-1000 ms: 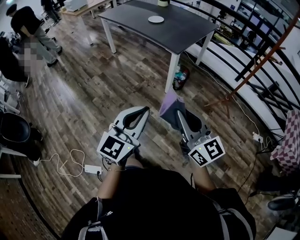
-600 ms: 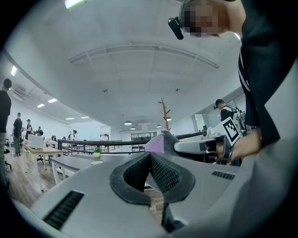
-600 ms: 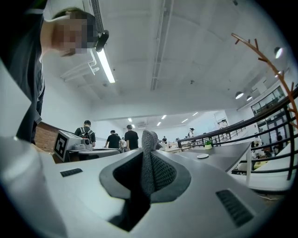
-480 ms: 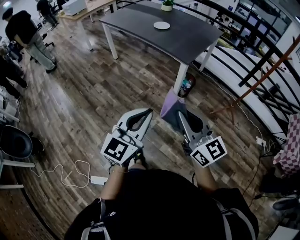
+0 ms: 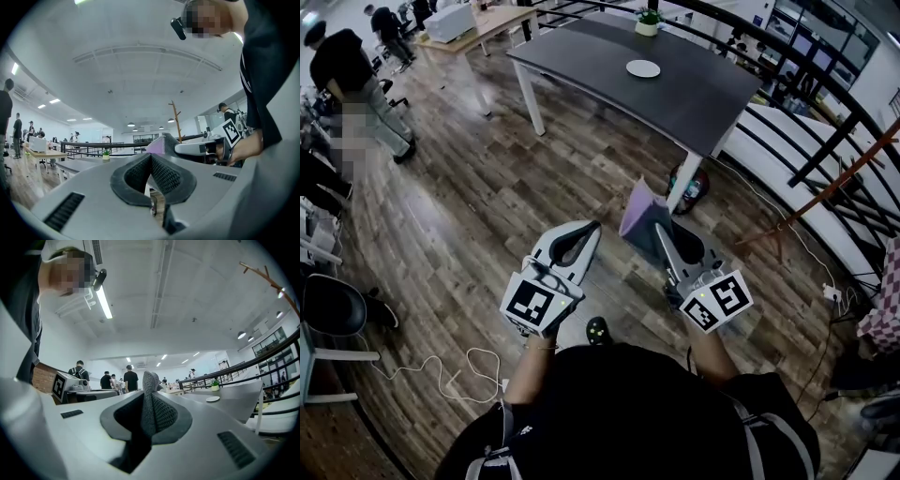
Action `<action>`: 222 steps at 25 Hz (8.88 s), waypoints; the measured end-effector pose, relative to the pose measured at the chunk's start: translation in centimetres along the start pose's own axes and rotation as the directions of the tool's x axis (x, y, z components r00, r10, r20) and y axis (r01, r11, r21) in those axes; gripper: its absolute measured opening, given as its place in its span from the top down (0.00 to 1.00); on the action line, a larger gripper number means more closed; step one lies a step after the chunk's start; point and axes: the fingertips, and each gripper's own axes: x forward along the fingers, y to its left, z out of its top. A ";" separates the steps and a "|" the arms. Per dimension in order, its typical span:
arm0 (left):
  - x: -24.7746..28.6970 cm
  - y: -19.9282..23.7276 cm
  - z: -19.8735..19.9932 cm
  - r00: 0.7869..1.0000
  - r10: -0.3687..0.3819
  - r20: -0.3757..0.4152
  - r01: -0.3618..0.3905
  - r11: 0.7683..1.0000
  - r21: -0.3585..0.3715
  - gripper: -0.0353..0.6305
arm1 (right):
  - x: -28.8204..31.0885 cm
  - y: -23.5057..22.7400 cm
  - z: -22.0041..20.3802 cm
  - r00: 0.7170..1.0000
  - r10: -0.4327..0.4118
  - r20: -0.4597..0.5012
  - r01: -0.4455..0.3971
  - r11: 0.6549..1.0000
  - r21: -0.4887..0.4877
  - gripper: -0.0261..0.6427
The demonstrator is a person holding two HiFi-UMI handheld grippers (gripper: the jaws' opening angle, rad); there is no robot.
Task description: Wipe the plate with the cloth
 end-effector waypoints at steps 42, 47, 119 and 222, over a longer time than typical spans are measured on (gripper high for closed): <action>23.3 27.3 -3.2 0.996 -0.091 -0.018 0.090 0.996 -0.027 0.94 | 25.2 -25.1 -2.1 0.983 -0.181 -0.017 0.182 0.983 0.014 0.90; 26.4 28.0 -3.6 0.992 -0.126 -0.029 0.125 0.992 -0.034 0.94 | 25.6 -28.0 -2.2 0.979 -0.206 -0.005 0.206 0.978 0.026 0.90; 54.8 58.7 -7.6 0.780 -0.623 0.061 0.624 0.781 0.000 0.94 | 49.6 -49.9 -2.0 0.668 -0.743 0.050 0.744 0.665 -0.059 0.90; 71.1 52.2 -28.3 0.550 -0.717 -0.428 0.633 0.692 -0.346 0.85 | 49.1 -71.9 -22.0 0.513 -0.664 -0.544 0.703 0.689 -0.178 0.90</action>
